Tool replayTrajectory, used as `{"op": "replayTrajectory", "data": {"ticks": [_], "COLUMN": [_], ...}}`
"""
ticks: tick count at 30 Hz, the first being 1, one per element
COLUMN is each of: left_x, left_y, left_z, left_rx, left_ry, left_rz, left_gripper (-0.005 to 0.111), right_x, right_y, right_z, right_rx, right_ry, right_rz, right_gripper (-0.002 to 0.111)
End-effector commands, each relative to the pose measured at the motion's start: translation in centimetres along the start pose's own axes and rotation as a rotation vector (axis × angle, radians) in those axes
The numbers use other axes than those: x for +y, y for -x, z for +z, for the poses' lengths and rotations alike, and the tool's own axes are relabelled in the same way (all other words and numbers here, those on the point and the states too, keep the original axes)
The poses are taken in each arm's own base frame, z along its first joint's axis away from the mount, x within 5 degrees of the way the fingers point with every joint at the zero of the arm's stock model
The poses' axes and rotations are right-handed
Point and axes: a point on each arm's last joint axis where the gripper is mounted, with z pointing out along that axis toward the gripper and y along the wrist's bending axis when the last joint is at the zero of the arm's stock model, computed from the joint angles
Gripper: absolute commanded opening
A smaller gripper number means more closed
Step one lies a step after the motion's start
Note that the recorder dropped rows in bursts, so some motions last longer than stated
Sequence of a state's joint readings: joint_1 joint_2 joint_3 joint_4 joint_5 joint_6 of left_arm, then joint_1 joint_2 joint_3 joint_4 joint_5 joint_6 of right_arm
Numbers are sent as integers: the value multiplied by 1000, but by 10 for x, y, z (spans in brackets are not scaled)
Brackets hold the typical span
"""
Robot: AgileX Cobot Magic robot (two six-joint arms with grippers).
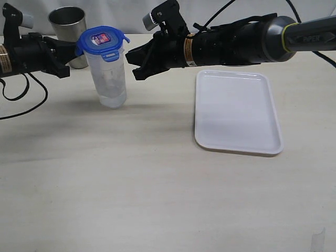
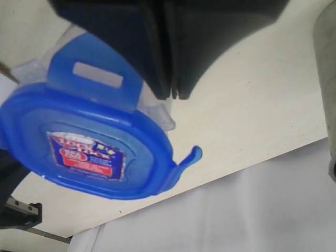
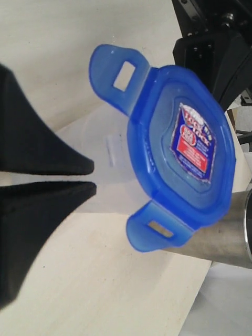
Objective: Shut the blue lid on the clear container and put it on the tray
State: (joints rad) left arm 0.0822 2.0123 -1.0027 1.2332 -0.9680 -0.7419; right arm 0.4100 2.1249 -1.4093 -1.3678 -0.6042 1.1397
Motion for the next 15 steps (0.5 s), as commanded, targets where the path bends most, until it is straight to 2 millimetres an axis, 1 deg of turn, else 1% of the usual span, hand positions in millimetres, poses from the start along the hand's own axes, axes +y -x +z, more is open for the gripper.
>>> {"op": "replayTrajectory", "data": {"ticks": [1, 7, 15], "left_x": [-2, 2, 1], "left_y": [9, 6, 7], "left_z": [-5, -5, -5], "left_rx": [-3, 31, 28], "left_ry": [-3, 41, 41], "left_rz": [7, -11, -33], "left_gripper": [0, 0, 0], "right_x": [0, 0, 0], "right_y": [3, 3, 3], "right_z": [-1, -1, -1], "right_rx": [-6, -6, -6], "right_ry": [-2, -2, -2], "right_rz": [-1, -1, -1], "right_gripper": [4, 4, 4]}}
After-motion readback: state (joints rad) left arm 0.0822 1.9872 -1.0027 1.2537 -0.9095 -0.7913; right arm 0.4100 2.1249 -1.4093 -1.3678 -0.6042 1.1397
